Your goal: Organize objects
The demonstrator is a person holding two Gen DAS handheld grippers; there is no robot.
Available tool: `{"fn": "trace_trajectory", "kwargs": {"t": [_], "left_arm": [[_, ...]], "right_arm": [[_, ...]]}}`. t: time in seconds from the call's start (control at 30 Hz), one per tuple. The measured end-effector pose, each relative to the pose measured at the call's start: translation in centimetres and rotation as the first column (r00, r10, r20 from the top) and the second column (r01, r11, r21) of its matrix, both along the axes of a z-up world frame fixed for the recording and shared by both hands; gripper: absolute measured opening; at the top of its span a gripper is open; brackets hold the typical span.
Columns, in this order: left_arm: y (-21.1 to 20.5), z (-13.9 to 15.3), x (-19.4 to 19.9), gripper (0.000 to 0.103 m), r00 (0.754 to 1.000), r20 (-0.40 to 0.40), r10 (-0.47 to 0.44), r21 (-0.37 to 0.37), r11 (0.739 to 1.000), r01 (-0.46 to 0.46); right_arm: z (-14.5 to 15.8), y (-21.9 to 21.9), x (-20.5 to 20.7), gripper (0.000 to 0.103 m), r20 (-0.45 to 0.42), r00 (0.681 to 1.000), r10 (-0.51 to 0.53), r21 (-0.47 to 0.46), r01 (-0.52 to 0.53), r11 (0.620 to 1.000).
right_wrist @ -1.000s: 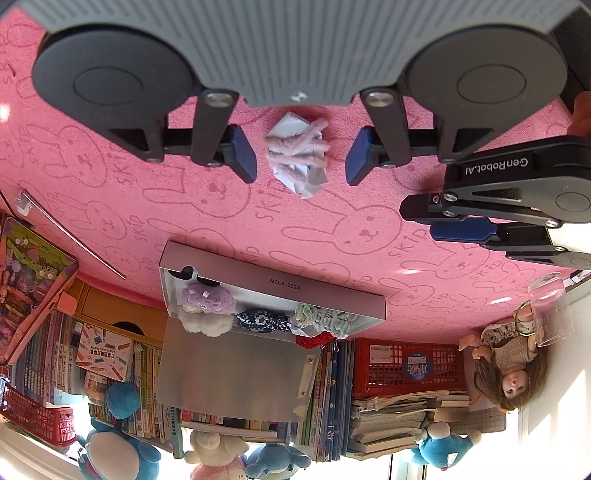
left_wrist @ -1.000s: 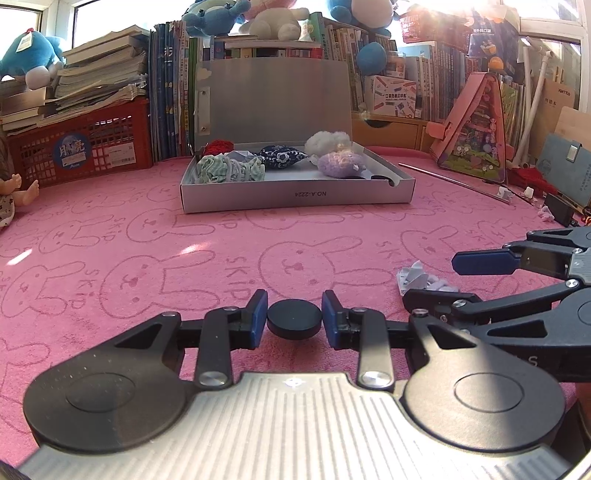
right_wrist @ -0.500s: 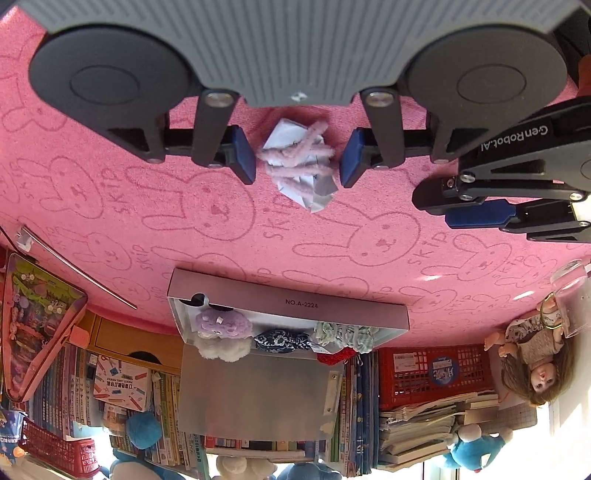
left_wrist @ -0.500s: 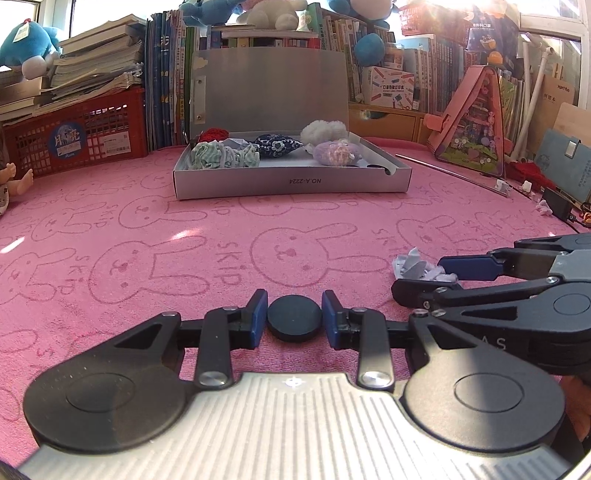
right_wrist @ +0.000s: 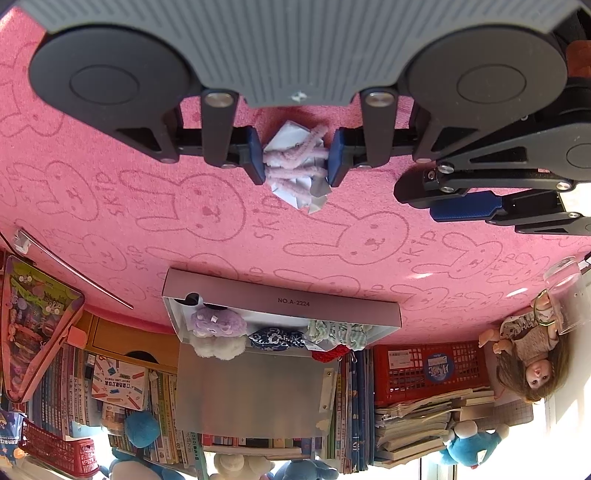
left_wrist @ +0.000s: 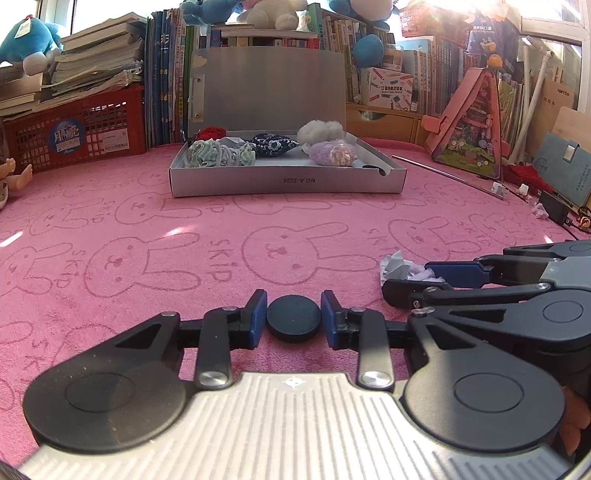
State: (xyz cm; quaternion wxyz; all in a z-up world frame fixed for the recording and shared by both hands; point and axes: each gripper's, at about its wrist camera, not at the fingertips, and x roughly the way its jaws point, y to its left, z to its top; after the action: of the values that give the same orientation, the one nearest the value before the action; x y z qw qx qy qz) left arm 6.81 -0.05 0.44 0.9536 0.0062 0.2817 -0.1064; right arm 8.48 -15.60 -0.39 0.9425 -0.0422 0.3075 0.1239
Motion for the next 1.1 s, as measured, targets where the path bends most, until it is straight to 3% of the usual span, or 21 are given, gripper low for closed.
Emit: {"fn": "trace_trajectory", "kwargs": {"t": [0.77, 1.1], "left_arm": [[1.1, 2.0, 0.6, 0.037, 0.998, 0.056, 0.032, -0.017, 0.999, -0.032], [1.0, 3.1, 2.9, 0.037, 0.998, 0.052, 0.028, -0.02, 0.999, -0.027]], "right_arm": [[1.9, -1.4, 0.7, 0.041, 0.019, 1.0, -0.018, 0.065, 0.017, 0.998], [3.4, -2.4, 2.4, 0.041, 0.056, 0.997, -0.054, 0.077, 0.05, 0.996]]}}
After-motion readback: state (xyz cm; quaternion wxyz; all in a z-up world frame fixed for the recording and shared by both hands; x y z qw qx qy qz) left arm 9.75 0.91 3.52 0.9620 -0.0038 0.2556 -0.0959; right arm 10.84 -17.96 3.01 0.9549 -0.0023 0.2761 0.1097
